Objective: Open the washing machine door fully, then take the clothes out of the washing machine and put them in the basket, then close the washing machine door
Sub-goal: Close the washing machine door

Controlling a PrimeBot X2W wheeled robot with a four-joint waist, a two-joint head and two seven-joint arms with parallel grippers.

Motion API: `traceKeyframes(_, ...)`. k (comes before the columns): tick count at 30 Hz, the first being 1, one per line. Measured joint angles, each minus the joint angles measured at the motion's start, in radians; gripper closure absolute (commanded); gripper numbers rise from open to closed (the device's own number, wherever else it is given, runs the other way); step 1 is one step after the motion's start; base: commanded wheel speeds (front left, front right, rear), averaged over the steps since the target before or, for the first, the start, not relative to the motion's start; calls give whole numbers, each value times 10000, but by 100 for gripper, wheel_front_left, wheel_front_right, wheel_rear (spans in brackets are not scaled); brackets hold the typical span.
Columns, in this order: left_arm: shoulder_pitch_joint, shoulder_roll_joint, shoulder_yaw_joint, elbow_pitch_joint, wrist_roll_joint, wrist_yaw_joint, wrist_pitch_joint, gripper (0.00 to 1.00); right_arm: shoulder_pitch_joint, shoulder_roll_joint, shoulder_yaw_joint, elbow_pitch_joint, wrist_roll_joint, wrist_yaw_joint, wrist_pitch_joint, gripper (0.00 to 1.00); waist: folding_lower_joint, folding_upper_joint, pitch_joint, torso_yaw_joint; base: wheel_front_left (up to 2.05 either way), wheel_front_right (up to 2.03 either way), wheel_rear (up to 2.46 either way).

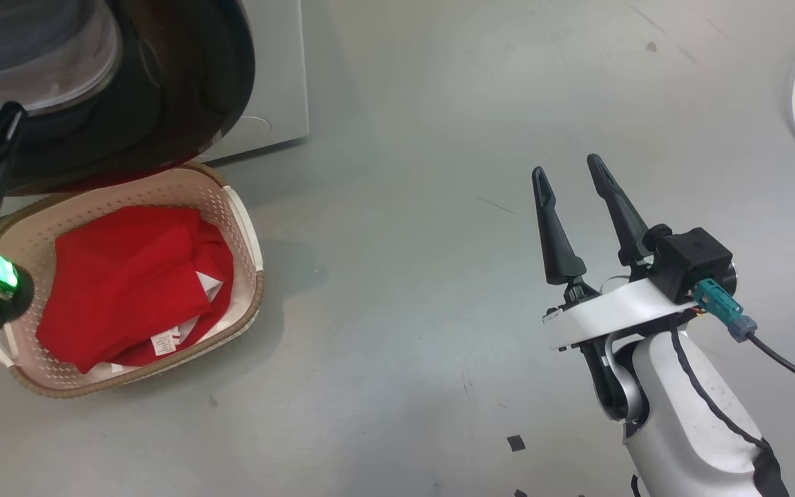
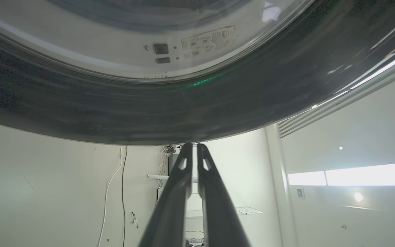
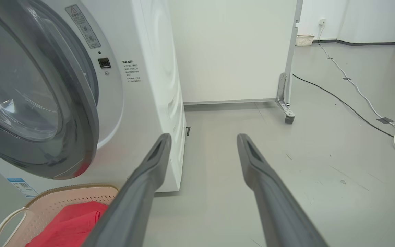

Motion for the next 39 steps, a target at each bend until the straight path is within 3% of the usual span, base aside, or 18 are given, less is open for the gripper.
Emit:
traceKeyframes(2,391,-247,169,-40,-21,-4,-125,31,132,0,-67,81,-84,0,0,0,0,0,-125,138,0,0,0)
traceKeyframes(4,770,-516,345,-117,-88,-77,-259,4,231,2,-153,167,-188,0,0,0,0,0,-247,285,0,0,0)
traceKeyframes(5,941,-669,454,-161,-136,-79,-336,0,286,2,-205,192,-245,2,0,0,0,0,-303,361,0,0,0)
traceKeyframes(19,3051,-2460,1323,-986,-186,-86,-792,0,832,-130,-474,477,-604,107,0,0,-1,0,-1100,1502,0,0,0)
traceKeyframes(27,3862,-2788,1649,-1490,190,-86,-1120,0,1145,-161,-600,627,-686,198,0,0,-1,0,-1532,1969,0,0,0)
traceKeyframes(32,4210,-2786,1875,-2086,1039,-86,-1634,0,1237,-159,-604,706,-721,282,0,0,-1,0,-1861,2222,0,0,0)
traceKeyframes(39,4397,-2763,1948,-3315,3733,-86,-2895,0,1346,-153,-627,746,-792,384,0,0,-1,0,-2224,2404,0,0,0)
